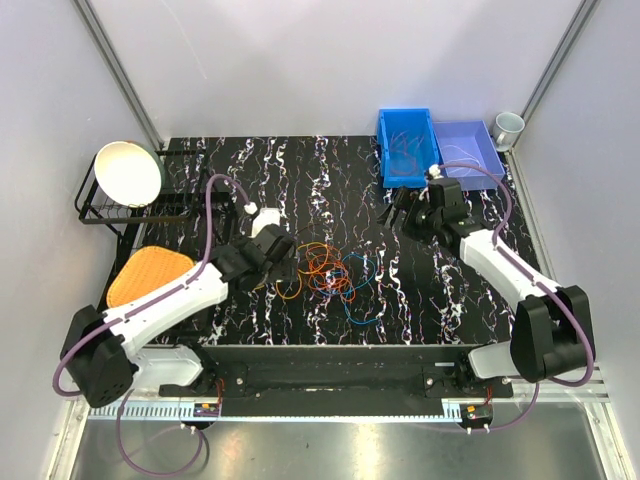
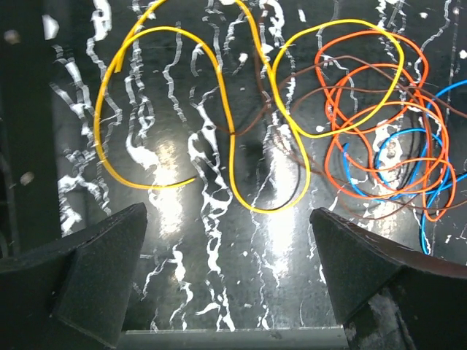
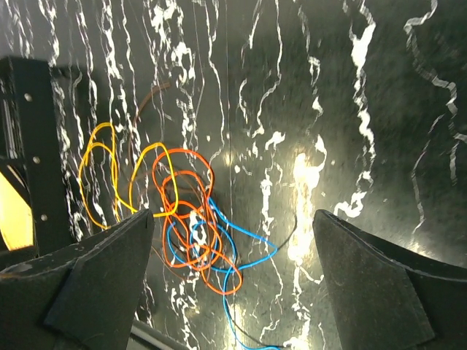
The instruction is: Untangle the cables
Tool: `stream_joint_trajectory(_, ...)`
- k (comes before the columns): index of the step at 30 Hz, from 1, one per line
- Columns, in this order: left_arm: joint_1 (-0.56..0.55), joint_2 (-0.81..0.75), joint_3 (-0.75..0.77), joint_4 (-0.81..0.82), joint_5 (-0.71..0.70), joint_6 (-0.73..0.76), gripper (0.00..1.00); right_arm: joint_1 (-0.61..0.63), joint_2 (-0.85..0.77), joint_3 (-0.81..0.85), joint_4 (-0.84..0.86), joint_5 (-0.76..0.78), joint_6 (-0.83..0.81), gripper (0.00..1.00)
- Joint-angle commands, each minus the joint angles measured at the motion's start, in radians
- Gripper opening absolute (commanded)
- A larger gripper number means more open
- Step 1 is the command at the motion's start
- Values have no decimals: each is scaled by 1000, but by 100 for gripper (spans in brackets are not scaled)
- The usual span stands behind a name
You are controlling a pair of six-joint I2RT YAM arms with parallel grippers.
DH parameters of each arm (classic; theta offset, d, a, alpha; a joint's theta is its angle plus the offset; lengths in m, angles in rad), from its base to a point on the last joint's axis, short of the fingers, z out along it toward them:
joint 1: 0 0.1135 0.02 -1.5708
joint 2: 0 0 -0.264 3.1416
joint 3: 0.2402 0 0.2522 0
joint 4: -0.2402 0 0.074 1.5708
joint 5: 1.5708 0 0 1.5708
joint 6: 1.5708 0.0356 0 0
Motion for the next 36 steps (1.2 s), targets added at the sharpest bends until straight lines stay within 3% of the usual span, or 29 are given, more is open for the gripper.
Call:
stream_joint_trajectory(1, 25, 60, -12, 139, 57, 64, 96, 31, -25, -35, 71, -9, 24, 95)
stream_joint_trajectory(14, 86, 304, 15, 245, 92, 208, 68, 41, 116, -127, 294, -134, 10, 95)
stream_joint_trajectory(36, 111, 457, 86, 324, 112, 248, 55, 41, 248, -93, 349, -196, -2, 93)
